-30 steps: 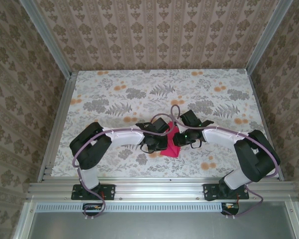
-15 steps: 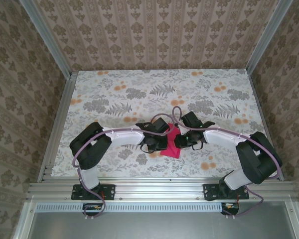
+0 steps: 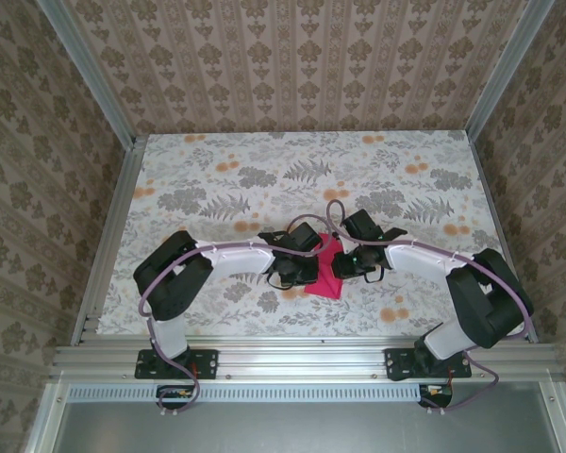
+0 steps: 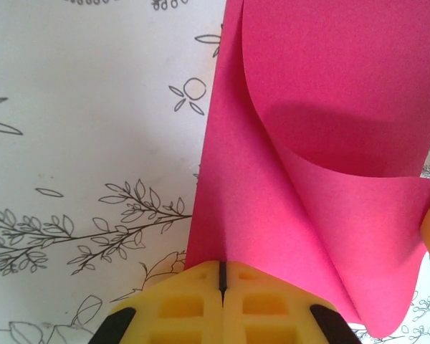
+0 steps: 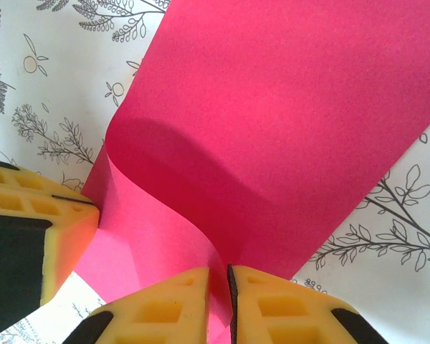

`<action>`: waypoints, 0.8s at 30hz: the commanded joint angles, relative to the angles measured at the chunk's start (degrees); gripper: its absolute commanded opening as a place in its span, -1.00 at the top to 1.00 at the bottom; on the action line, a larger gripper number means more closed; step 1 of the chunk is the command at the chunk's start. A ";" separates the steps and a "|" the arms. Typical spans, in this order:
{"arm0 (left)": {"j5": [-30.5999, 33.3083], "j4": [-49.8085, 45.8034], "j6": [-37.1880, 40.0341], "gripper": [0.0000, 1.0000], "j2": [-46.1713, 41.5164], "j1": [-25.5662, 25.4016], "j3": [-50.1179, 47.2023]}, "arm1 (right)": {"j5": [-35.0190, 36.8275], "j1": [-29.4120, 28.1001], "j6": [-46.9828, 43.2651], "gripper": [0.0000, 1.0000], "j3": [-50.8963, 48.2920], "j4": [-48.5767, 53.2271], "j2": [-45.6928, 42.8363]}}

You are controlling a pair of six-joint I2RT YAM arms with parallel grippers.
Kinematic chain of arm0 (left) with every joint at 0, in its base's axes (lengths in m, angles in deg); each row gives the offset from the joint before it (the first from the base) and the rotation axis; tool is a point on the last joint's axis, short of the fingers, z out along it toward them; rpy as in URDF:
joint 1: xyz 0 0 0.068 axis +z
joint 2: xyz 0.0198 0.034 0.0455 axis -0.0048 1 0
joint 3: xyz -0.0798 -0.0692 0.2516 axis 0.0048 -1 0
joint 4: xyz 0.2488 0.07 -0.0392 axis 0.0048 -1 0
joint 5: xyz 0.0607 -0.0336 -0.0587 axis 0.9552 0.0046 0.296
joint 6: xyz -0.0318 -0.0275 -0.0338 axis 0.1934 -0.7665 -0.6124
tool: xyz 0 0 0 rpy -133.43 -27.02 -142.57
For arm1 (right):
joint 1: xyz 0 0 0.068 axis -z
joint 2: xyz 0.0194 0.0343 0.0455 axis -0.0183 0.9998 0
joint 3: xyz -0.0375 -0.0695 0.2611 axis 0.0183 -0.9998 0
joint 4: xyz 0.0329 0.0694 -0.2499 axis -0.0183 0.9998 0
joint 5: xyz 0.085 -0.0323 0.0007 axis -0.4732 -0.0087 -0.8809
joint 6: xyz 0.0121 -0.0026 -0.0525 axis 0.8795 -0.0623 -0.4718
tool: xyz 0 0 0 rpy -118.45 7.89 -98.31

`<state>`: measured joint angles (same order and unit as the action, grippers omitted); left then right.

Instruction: Fold a paper plane with a square sheet of paper (pick it up from the middle)

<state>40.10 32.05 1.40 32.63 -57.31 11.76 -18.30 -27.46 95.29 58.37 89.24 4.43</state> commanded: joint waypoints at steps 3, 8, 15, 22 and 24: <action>0.27 -2.26 1.17 1.00 1.20 -0.59 0.93 | 1.93 0.30 0.21 0.67 1.69 2.63 1.23; 0.43 -2.30 1.12 1.00 1.03 -0.62 0.84 | 2.81 0.30 0.43 0.66 2.46 3.26 2.80; 0.43 -2.34 1.25 1.00 1.21 -0.58 0.92 | 3.33 0.29 0.21 0.66 2.99 3.18 3.64; 0.35 -2.27 1.25 1.00 1.29 -0.56 1.08 | 3.51 0.30 0.20 0.65 3.39 3.35 4.36; 0.35 -2.32 1.30 1.00 1.29 -0.60 1.00 | 3.54 0.29 0.19 0.65 3.60 3.49 4.62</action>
<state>40.10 32.05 1.42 32.68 -57.31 11.81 -16.40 -27.46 95.29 60.44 90.75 8.23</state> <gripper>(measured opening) 0.051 0.174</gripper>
